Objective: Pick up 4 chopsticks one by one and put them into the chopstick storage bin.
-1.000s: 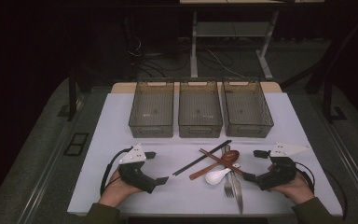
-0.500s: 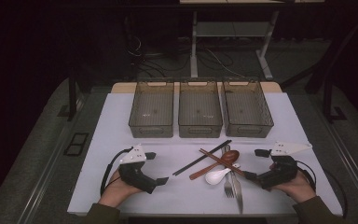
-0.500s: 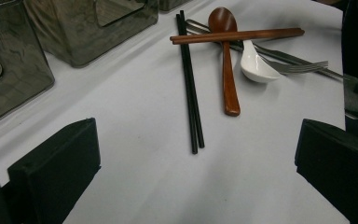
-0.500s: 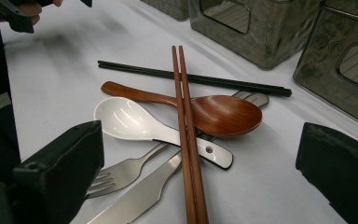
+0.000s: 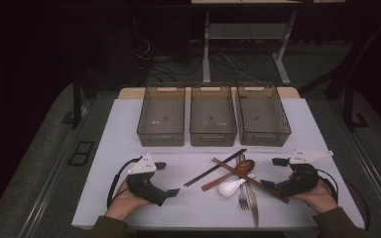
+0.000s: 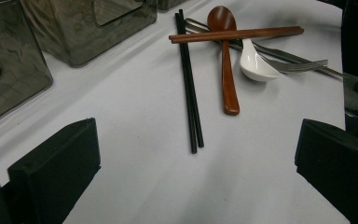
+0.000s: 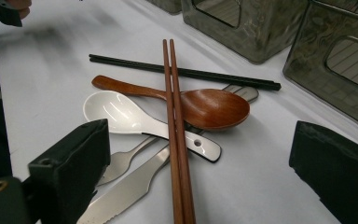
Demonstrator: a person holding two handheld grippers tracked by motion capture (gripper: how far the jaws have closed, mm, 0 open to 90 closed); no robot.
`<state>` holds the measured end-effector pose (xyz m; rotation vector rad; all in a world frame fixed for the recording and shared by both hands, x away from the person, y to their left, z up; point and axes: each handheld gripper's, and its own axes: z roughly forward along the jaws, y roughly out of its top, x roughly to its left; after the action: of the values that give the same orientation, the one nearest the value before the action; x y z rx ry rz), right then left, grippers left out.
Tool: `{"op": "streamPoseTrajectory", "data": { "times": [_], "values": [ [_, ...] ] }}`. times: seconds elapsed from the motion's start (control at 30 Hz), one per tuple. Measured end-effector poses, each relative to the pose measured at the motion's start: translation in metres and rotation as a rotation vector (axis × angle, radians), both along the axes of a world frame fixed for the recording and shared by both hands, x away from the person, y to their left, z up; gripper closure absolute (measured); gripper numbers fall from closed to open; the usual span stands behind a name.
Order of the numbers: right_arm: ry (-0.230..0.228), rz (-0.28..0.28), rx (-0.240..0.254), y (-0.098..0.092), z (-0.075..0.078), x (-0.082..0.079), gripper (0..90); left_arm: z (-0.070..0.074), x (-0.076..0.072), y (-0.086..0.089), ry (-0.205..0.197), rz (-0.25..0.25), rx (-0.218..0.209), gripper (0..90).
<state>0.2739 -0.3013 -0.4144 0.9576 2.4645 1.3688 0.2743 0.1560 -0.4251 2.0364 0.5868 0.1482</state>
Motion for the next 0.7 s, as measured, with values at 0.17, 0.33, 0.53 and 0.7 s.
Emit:
{"op": "streamPoseTrajectory", "data": {
  "times": [0.17, 0.33, 0.53, 0.7],
  "values": [
    [0.011, 0.004, -0.016, -0.0013, -0.002, 0.002, 9.8, -0.0003, 0.0004, 0.0001, 0.0, -0.003, 0.002, 0.0],
    [0.016, 0.01, -0.021, -0.002, -0.0023, 0.0021, 14.6, -0.0003, 0.0002, 0.0, 0.0, -0.003, 0.003, 0.0],
    [0.022, 0.016, -0.048, -0.0038, -0.0044, 0.0038, 22.3, -0.0006, 0.0003, 0.0, 0.0, -0.005, 0.003, 0.0],
    [0.029, 0.017, -0.057, -0.0051, -0.0057, 0.0048, 26.8, -0.0007, 0.0002, -0.0001, 0.002, -0.004, 0.003, 0.0]
  ]
}}
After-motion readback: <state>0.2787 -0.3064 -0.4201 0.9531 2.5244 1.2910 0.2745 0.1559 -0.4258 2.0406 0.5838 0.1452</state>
